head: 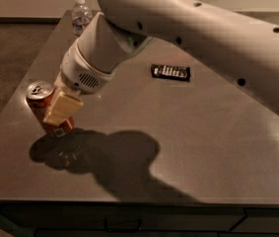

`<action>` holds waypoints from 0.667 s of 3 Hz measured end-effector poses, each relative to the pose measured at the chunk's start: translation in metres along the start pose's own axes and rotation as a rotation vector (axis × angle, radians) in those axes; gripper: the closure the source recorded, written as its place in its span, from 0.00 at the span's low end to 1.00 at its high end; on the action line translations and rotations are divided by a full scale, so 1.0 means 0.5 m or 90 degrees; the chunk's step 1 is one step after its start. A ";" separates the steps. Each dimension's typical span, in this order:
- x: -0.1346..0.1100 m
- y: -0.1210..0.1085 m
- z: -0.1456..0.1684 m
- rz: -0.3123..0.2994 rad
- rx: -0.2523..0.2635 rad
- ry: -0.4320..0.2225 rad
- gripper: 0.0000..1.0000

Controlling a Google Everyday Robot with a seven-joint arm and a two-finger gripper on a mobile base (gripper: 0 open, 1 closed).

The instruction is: Knock coke can over

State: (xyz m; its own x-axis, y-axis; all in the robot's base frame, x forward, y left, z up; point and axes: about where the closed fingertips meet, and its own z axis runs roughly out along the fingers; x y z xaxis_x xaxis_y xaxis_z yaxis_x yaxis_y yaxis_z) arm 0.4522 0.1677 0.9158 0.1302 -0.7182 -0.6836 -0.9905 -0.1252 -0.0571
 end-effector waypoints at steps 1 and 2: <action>0.037 -0.041 -0.069 0.018 0.043 0.081 1.00; 0.099 -0.060 -0.136 0.026 0.087 0.191 1.00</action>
Offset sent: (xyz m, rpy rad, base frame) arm 0.0592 -0.1451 0.0284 -0.5095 -0.2017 -0.2327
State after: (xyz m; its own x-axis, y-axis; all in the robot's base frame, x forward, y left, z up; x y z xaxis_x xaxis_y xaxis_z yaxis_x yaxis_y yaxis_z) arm 0.4915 0.0892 0.9329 0.0770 -0.8932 -0.4431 -0.9893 -0.0133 -0.1451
